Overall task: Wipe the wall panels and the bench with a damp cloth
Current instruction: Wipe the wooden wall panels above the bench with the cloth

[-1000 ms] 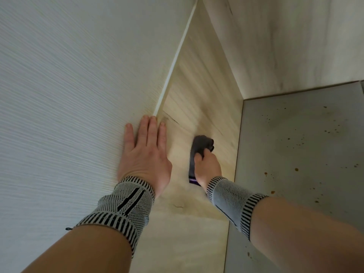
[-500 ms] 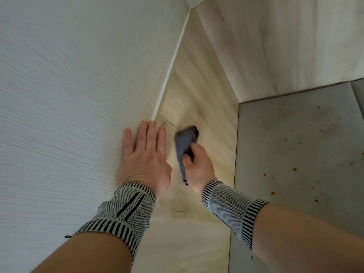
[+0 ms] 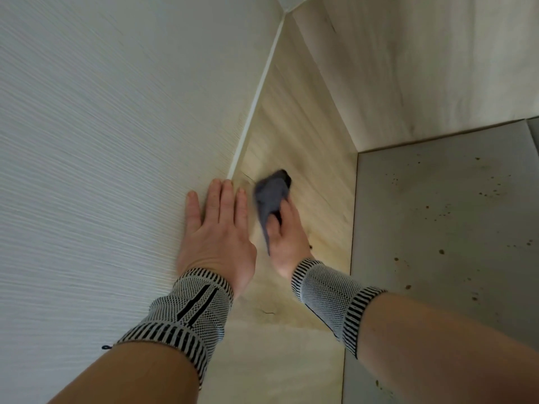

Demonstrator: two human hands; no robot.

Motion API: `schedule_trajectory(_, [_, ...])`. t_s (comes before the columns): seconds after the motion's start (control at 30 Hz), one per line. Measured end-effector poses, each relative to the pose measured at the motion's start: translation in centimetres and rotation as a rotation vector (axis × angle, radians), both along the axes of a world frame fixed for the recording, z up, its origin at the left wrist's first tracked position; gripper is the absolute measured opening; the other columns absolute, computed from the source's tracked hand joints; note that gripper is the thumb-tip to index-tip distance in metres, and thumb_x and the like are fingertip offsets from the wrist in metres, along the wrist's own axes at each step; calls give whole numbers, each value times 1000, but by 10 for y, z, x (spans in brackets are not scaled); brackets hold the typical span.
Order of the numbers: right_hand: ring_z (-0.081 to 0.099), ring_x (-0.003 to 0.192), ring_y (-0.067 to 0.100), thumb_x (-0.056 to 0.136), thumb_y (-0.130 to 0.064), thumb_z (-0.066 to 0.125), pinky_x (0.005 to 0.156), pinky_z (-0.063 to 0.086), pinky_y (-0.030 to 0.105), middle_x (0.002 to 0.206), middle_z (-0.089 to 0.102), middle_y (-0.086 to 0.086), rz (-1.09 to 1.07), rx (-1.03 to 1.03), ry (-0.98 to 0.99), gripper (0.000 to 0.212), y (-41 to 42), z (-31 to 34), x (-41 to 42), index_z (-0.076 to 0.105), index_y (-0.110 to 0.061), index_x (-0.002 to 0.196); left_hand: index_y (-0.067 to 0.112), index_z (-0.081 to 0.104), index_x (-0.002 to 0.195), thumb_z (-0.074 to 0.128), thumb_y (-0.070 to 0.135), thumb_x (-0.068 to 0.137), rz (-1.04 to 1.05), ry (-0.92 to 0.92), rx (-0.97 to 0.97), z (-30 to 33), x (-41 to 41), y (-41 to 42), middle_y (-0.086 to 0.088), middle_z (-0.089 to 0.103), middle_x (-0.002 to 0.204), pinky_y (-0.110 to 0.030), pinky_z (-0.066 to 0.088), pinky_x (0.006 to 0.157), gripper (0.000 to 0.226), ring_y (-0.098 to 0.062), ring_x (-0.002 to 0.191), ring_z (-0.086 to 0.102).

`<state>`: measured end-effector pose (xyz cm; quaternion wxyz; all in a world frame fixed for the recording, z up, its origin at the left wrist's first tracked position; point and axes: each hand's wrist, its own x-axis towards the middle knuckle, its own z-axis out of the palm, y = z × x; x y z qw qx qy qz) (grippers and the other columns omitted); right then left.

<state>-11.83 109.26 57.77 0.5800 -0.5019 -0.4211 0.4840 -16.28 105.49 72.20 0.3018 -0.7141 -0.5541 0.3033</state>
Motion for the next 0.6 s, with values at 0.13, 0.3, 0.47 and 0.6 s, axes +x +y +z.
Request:
schedule_trajectory(0.13, [54,117,27,104,-23,30,98,48,38,142,46,11,52,-565,108,40,2,-37,5,39,-13,142,6,-36,138,16,36,99,3,8,5,0,1,0,-14,-30,159,-55,-27,105,72,-32,146,-29])
schedule_trajectory(0.3, [32,139,14,102,-21,37,116,27,31,154,31,1,-12,19,47,46,-31,9,-13,36,-13,147,7,-31,146,11,39,98,8,11,-4,0,0,2,-14,-30,159,-55,-26,107,72,-31,146,-29])
schedule_trajectory(0.47, [51,122,26,103,-20,32,99,45,33,143,45,8,11,-423,103,40,-21,-36,-4,39,-14,142,6,-30,147,15,35,98,-4,12,10,-1,-1,1,-14,-27,160,-55,-25,108,72,-31,147,-26])
schedule_trajectory(0.6, [47,126,22,103,-20,32,106,40,34,147,40,5,6,-383,55,40,-28,-17,-9,40,-13,142,6,-29,147,15,35,98,-4,22,11,-2,-2,2,-14,-27,160,-55,-26,108,72,-32,147,-26])
